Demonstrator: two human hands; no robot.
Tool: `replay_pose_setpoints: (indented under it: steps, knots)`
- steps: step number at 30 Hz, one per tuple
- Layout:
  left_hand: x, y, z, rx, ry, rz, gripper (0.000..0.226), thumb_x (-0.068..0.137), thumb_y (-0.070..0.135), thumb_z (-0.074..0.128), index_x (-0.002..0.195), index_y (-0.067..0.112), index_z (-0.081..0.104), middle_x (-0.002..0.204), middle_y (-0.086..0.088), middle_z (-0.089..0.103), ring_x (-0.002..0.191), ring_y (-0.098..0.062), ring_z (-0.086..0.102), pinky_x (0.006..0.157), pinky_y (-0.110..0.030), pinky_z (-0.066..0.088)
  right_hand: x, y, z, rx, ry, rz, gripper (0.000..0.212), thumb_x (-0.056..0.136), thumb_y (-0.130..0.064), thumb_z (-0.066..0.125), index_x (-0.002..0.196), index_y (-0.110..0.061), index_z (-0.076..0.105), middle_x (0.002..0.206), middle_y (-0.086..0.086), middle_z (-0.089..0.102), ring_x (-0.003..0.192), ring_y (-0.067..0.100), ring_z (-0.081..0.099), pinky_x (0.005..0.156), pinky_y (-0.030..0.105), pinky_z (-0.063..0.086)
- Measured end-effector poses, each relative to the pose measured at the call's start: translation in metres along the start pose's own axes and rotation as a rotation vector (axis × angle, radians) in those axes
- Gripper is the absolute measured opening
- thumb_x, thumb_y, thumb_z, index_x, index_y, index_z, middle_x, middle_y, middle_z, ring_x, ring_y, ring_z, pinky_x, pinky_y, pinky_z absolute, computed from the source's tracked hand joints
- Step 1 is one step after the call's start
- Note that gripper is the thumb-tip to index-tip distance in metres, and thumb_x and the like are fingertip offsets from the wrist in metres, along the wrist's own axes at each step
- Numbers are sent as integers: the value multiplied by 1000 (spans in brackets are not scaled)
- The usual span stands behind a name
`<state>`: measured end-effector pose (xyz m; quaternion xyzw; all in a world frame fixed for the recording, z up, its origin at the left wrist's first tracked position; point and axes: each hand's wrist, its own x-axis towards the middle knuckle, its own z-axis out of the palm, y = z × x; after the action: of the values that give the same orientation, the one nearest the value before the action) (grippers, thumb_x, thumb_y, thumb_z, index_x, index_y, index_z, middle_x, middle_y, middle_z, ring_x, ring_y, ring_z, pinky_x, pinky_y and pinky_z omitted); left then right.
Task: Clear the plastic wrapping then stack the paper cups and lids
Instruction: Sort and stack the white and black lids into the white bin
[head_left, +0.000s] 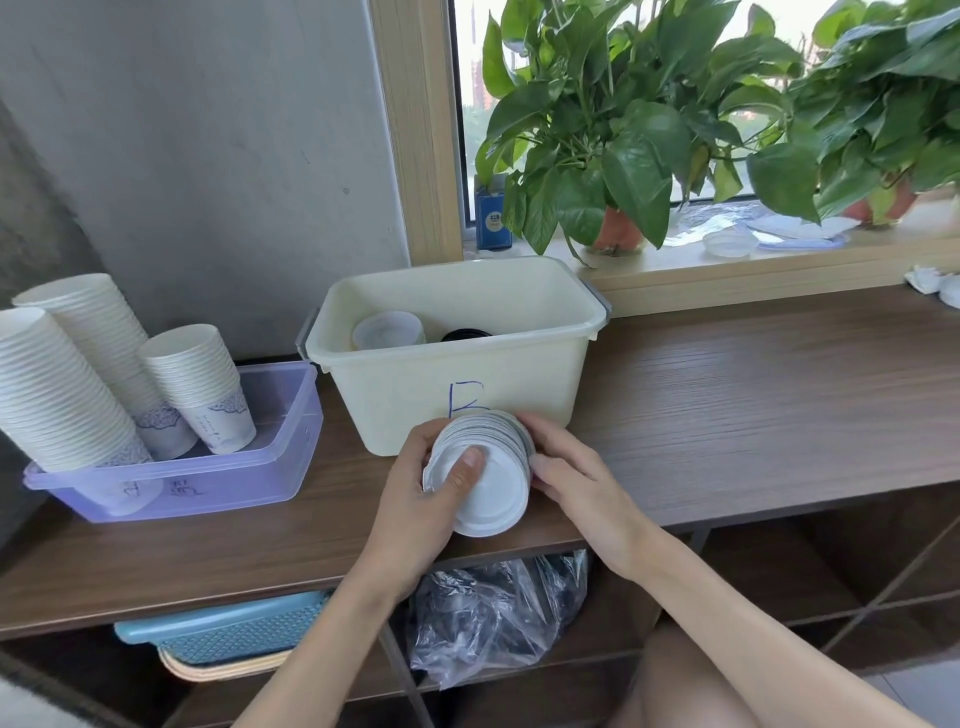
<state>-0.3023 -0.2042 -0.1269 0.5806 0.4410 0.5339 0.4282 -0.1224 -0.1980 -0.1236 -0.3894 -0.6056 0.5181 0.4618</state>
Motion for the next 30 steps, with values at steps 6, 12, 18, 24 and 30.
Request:
replay_pose_setpoints:
  steps: [6,12,18,24,30]
  knots:
    - [1,-5,0,76,-23,7,63,83,60,60,135,26,52,127,8,64,116,-3,61,93,-15,49,-2,0,7,-201,-28,30,95,66,-68,73,145,-30,35,140,-16,49,131,2,44,112,36,36]
    - [0,-10,2,190,-93,57,52,93,67,38,130,35,55,130,3,59,129,-14,51,109,-42,41,-7,-5,9,-166,-38,51,53,88,-43,64,132,-47,35,133,-33,47,125,-16,40,105,12,33]
    - [-5,-1,10,283,-126,106,39,94,59,36,132,54,29,129,47,35,126,25,27,97,5,22,-7,-5,14,-132,34,69,85,79,-56,56,151,-28,20,148,-17,35,134,-5,33,107,15,28]
    - [-4,-5,13,203,-108,126,35,97,44,43,132,43,39,132,24,55,128,5,47,102,-10,35,-6,0,18,-95,107,24,65,83,-48,62,140,-27,39,135,-11,52,125,0,48,111,32,38]
    - [-4,-10,12,257,-69,161,39,97,52,43,135,45,38,137,22,50,131,1,45,103,-12,35,-5,2,20,-107,149,24,89,66,-66,64,142,-28,37,136,-15,50,126,-1,46,110,29,37]
